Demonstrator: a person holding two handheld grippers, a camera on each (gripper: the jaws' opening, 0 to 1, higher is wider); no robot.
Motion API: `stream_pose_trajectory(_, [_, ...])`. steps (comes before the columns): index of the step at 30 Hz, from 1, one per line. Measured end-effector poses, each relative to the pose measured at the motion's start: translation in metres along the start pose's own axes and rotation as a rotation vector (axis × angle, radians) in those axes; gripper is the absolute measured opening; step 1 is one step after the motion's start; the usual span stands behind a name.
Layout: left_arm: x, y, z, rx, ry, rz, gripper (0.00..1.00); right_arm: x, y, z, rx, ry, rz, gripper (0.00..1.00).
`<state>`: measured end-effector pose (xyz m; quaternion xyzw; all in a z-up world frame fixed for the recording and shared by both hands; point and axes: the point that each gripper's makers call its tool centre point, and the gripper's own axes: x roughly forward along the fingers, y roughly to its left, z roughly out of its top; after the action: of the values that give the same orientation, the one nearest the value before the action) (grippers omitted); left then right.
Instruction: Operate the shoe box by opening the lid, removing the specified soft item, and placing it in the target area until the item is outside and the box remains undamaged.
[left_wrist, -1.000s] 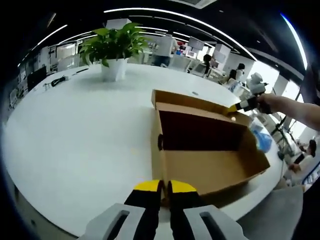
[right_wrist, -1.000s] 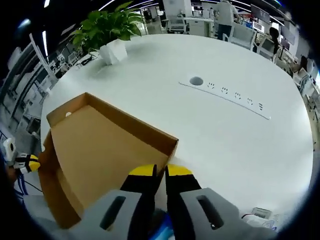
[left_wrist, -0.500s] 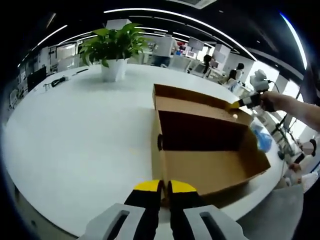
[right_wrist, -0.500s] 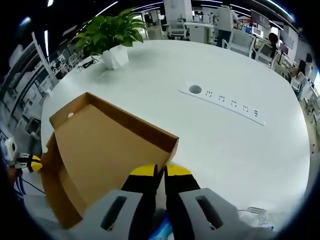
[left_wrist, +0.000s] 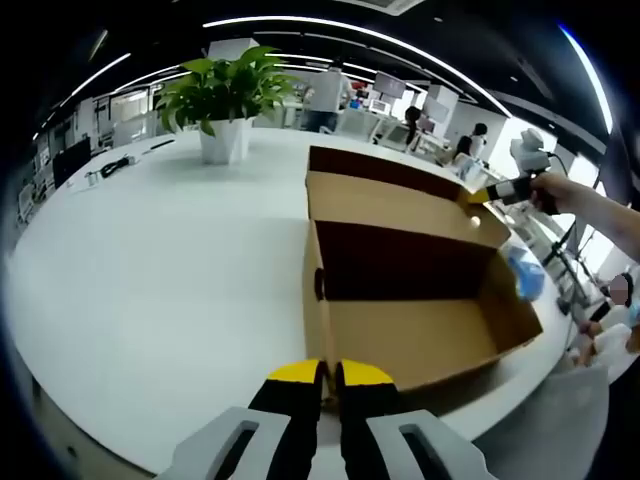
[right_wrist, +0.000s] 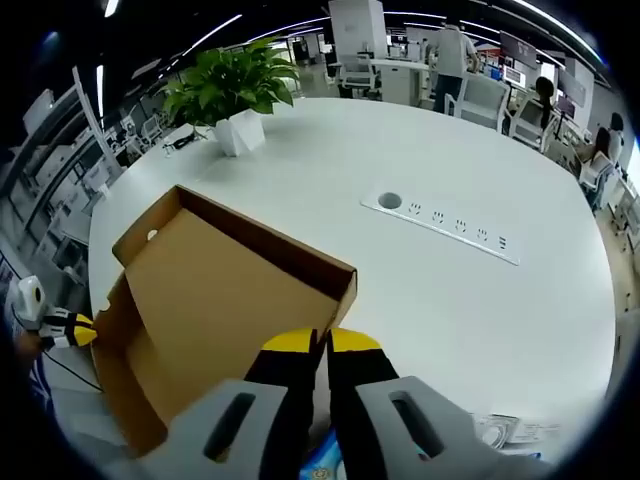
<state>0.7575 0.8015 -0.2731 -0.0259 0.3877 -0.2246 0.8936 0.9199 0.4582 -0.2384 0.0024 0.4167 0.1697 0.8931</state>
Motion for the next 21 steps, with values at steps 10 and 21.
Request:
stream_pose_trajectory(10, [0.001, 0.000, 0.000, 0.012, 0.001, -0.003, 0.05, -0.033, 0.014, 0.004, -0.027, -0.058, 0.008, 0.01])
stream_pose_trajectory(21, [0.001, -0.001, 0.000, 0.007, -0.006, -0.010, 0.05, -0.061, 0.026, 0.009, -0.041, -0.138, 0.012, 0.00])
